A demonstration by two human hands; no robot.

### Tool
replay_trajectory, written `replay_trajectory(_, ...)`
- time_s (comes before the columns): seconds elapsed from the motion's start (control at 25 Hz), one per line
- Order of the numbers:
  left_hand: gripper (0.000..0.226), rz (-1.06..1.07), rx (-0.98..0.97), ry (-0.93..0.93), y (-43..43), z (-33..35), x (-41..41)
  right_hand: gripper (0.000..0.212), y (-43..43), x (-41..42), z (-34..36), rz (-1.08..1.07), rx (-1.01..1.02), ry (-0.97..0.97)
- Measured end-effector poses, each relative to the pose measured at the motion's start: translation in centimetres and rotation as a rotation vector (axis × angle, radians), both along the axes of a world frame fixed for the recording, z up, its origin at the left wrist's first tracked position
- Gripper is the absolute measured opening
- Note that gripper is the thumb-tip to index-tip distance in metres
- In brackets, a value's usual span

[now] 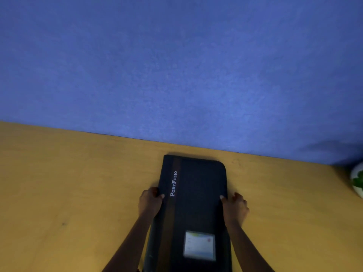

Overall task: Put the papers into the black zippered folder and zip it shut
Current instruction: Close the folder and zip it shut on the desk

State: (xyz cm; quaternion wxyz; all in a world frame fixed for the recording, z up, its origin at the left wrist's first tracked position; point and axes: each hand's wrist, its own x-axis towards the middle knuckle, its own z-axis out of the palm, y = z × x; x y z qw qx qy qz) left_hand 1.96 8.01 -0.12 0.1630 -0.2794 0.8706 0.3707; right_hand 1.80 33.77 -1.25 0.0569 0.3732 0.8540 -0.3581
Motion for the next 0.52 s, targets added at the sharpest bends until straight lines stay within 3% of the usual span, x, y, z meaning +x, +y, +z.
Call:
replay_trajectory(0.2, 0.038, 0.084, 0.028, -0.02, -0.3, 0.5, 2.5, 0.036, -0.3, 3.5, -0.2, 0.018, -0.076, -0.015)
replay_trajectory(0.52, 0.045, 0.173, 0.209, -0.042, -2.0, -0.6, 1.6, 0.031, -1.8, 3.5, 0.6, -0.128, -0.114, 0.044)
